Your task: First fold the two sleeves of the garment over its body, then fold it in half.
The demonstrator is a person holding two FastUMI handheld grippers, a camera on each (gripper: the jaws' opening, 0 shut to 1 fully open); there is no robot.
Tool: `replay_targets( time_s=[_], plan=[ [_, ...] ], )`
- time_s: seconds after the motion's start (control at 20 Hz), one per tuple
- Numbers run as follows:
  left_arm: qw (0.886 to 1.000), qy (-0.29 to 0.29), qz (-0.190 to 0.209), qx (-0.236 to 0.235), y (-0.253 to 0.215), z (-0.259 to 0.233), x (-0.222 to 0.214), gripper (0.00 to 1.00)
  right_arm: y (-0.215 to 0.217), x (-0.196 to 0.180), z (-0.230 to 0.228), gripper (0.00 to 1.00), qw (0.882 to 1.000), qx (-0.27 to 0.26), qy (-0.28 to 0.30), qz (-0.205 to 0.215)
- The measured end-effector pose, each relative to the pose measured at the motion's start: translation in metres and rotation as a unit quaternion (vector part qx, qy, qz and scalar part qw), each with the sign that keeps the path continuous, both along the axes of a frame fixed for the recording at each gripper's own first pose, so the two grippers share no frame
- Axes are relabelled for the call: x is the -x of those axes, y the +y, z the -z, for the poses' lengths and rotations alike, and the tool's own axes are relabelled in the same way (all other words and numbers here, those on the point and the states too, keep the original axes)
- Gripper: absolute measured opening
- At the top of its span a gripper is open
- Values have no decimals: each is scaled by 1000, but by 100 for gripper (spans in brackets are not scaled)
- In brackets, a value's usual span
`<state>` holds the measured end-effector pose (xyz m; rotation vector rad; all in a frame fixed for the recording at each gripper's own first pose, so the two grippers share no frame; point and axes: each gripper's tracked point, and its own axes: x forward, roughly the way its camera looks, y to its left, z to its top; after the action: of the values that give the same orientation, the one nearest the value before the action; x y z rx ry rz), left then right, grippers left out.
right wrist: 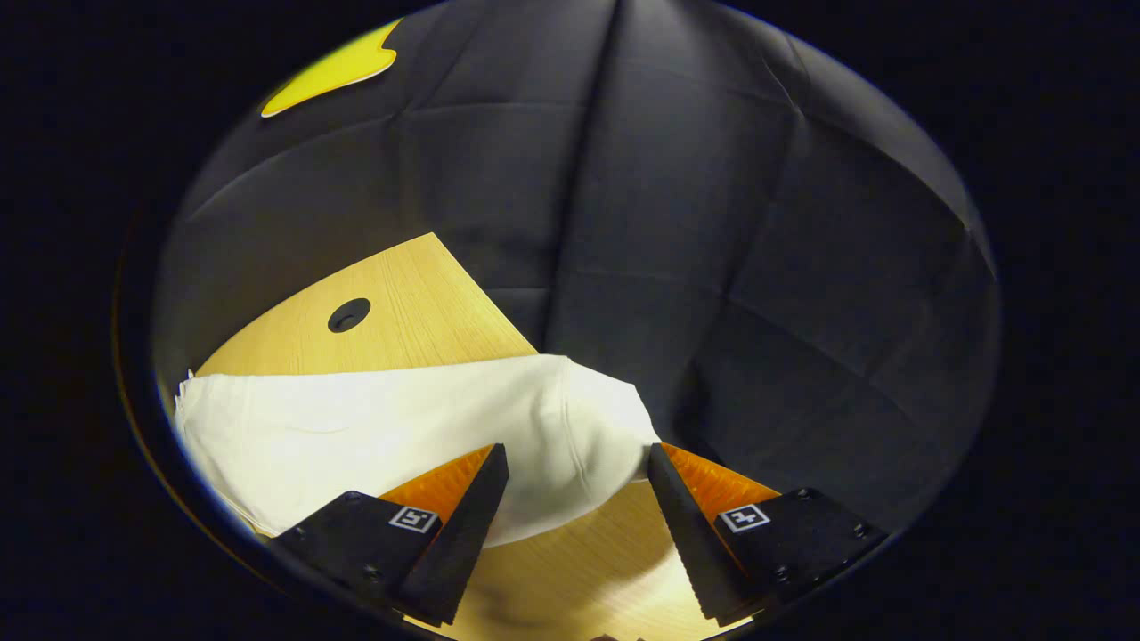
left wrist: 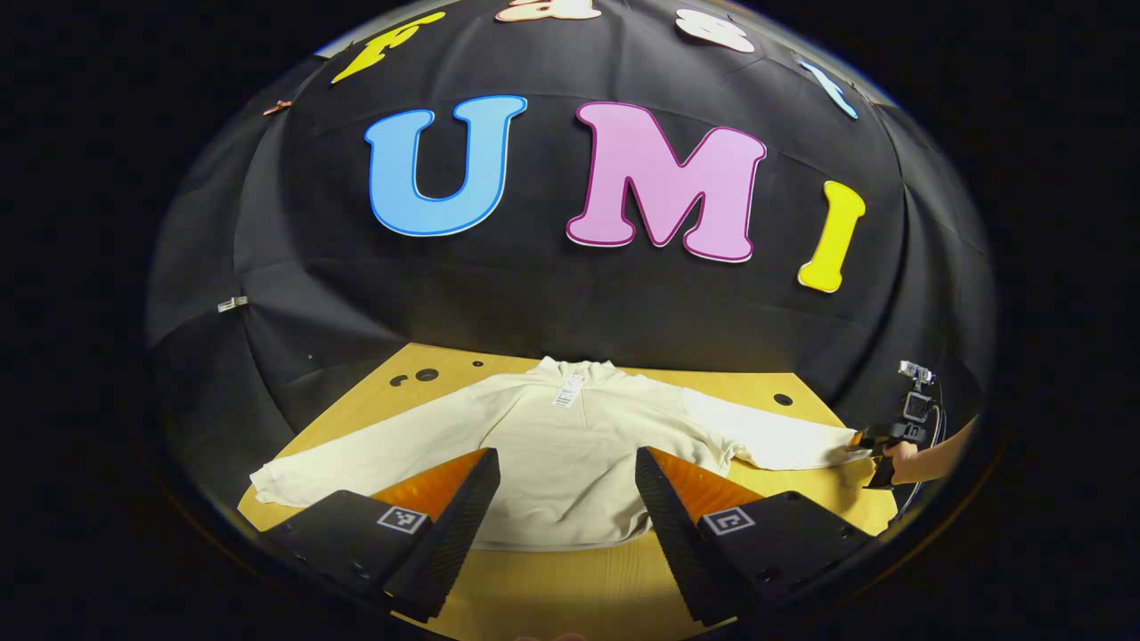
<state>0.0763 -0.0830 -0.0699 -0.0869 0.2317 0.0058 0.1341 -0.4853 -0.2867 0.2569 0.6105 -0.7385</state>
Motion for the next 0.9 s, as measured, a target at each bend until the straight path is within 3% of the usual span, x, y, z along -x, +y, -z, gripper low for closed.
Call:
replay_targets(
  time_s=[0.2, 0.25, 0.4, 0.45, 0.65, 0.9],
  plan=[
    [1000, -2, 7, 0, -7, 0, -4, 96, 3, -1, -3, 97, 1000, 3, -7, -27],
    [1000, 0, 9, 0, -8, 0, -5, 96, 3, 1, -8, 84, 999, 9, -7, -37],
    [1000, 1, 22, -2, -18, -3, -6, 96, 8, 1, -11, 29, 996, 42, 11, -76],
    [1000, -2, 24, -4, -19, -6, -6, 96, 6, 2, -14, 22, 995, 54, 17, -86],
    [1000, -8, 24, -4, -19, -14, 1, 96, 13, 5, -17, 8, 993, 24, 14, -116],
    [1000, -8, 19, -6, -5, -15, 8, 96, 12, 4, -18, 5, 990, 22, 26, -138]
  ],
)
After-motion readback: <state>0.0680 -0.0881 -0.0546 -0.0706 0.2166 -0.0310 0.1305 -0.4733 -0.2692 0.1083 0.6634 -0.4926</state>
